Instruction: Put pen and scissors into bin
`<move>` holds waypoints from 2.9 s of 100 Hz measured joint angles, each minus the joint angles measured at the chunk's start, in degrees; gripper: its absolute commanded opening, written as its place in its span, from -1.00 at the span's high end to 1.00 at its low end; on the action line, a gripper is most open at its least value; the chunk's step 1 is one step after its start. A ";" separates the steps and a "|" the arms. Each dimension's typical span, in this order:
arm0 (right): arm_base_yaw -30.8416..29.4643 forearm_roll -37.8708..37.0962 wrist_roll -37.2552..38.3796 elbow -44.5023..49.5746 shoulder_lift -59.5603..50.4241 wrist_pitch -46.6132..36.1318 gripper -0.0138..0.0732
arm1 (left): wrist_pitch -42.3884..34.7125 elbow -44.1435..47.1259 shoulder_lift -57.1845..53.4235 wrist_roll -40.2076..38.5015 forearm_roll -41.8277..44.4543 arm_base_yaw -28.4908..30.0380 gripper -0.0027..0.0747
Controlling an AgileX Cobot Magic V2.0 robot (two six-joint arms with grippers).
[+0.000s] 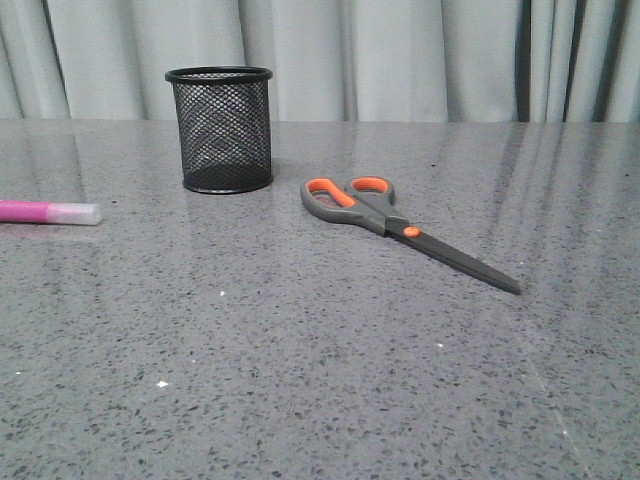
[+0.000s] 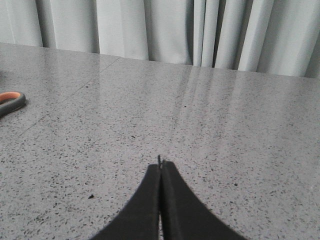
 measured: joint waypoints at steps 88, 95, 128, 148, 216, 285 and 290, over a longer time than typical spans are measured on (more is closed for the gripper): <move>0.00 0.00 0.00 0.00 0.00 0.00 0.84 | 0.00 0.00 0.00 0.00 0.00 0.00 0.99; 0.00 0.00 0.00 0.00 0.00 0.00 0.84 | 0.00 0.00 0.00 0.00 0.00 0.00 0.99; 0.00 0.00 -0.10 0.00 0.00 0.00 0.84 | 0.00 0.00 0.00 0.00 0.00 0.00 0.99; 0.00 0.00 -0.10 0.00 0.00 -0.24 0.84 | 0.00 0.00 0.00 0.00 0.00 0.00 0.99; 0.00 10.68 0.01 0.00 0.00 -5.16 0.84 | 0.00 0.00 0.00 0.00 -15.59 0.00 0.99; 0.00 30.89 0.10 -6.36 6.13 3.42 0.83 | 6.74 -4.16 0.17 0.00 -37.71 0.00 0.99; 0.00 30.89 0.10 -8.35 9.65 4.63 0.83 | 8.31 -6.50 1.06 0.00 -35.05 0.00 0.99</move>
